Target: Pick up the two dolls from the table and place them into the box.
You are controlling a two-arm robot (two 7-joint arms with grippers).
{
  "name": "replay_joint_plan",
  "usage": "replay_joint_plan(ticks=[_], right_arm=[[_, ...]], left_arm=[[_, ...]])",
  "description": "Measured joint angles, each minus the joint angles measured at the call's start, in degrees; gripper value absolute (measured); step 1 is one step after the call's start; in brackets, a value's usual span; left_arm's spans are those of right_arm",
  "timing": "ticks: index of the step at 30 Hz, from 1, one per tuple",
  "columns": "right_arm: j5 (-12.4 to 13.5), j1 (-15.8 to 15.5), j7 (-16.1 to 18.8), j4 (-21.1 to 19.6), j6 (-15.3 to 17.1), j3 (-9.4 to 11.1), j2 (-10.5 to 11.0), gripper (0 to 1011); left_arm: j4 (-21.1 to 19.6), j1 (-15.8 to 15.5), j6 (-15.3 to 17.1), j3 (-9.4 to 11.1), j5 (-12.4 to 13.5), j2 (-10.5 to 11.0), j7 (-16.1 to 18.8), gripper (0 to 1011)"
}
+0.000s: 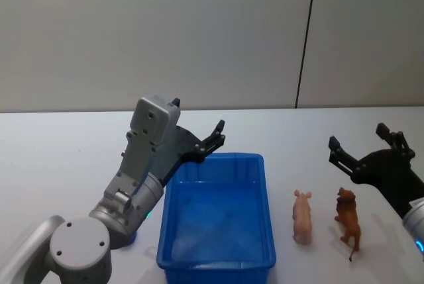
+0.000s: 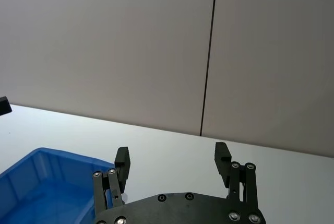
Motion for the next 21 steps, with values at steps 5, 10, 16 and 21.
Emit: replay_joint_plan(ticks=[5, 10, 16, 21], right_arm=[[0.0, -0.5, -1.1, -0.3, 1.2, -0.1, -0.1, 1001], [0.2, -1.5, -3.0, -0.9, 3.6, -0.1, -0.2, 1001], [0.9, -2.9, -5.5, -1.5, 6.6, 0.0, -0.2, 1001], [1.8, -4.0, -7.2, -1.7, 8.8, 0.2, -0.1, 1001]], left_arm=[[0.0, 0.0, 0.0, 0.0, 0.0, 0.0, 0.0, 1001], [0.0, 0.0, 0.0, 0.0, 0.0, 0.0, 0.0, 1001], [0.0, 0.0, 0.0, 0.0, 0.0, 0.0, 0.0, 1001], [0.0, 0.0, 0.0, 0.0, 0.0, 0.0, 0.0, 1001]])
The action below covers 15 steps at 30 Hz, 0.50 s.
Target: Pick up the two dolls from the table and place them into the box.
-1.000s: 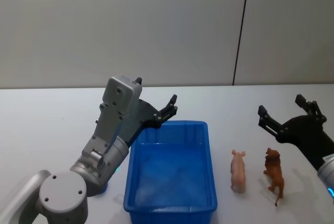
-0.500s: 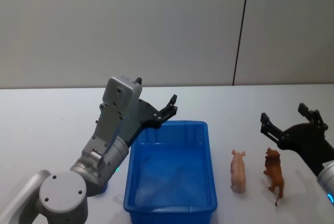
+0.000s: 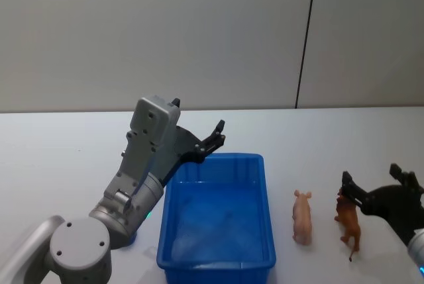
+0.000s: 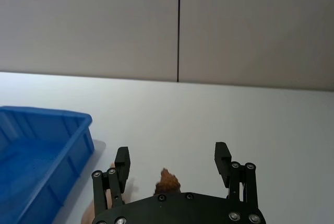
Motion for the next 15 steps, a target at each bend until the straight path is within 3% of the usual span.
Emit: replay_joint_plan(ticks=[15], right_arm=[[1.9, -1.3, -1.5, 2.8, 3.5, 0.5, -0.4, 1001]], left_arm=[[0.0, 0.0, 0.0, 0.0, 0.0, 0.0, 0.0, 1001]])
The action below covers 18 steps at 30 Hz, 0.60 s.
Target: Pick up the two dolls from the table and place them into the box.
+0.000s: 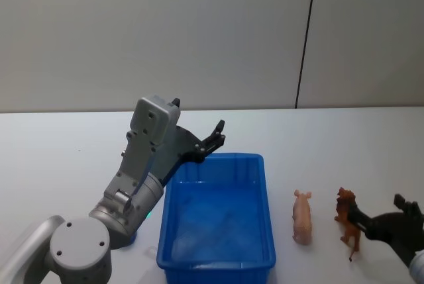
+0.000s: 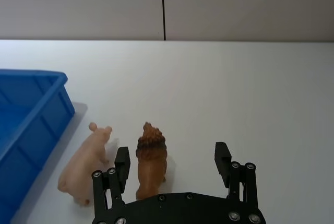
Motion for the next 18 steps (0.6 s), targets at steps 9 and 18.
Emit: replay_joint_plan(ticks=[9, 18], right_arm=[[0.0, 0.4, 1.8, 3.1, 0.6, -0.2, -0.6, 1001], [-1.0, 1.5, 3.9, 6.1, 0.6, -0.8, -1.7, 1001]], left_arm=[[0.0, 0.0, 0.0, 0.0, 0.0, 0.0, 0.0, 1001], [0.0, 0.0, 0.0, 0.0, 0.0, 0.0, 0.0, 1001]])
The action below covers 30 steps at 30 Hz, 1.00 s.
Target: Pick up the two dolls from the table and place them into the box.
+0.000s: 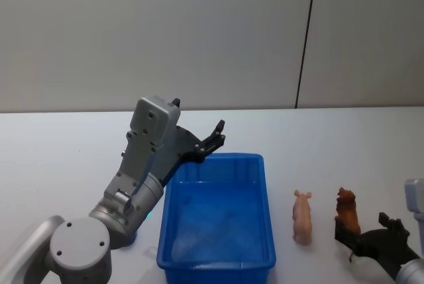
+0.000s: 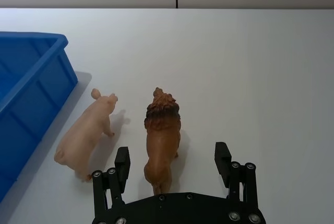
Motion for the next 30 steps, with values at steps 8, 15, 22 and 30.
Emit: replay_joint_plan(ticks=[8, 15, 22, 30], right_arm=[[-1.1, 1.1, 1.0, 2.2, 0.0, -0.4, -0.9, 964], [-2.2, 2.1, 1.4, 4.1, 0.6, -0.8, -1.8, 782], [-2.9, 2.6, 1.4, 4.9, 1.0, -1.0, -2.3, 590], [-3.7, 2.7, 1.3, 4.9, 1.3, -1.2, -2.6, 310]], left_arm=[[0.0, 0.0, 0.0, 0.0, 0.0, 0.0, 0.0, 1001], [0.0, 0.0, 0.0, 0.0, 0.0, 0.0, 0.0, 1001], [0.0, 0.0, 0.0, 0.0, 0.0, 0.0, 0.0, 1001], [0.0, 0.0, 0.0, 0.0, 0.0, 0.0, 0.0, 1001]])
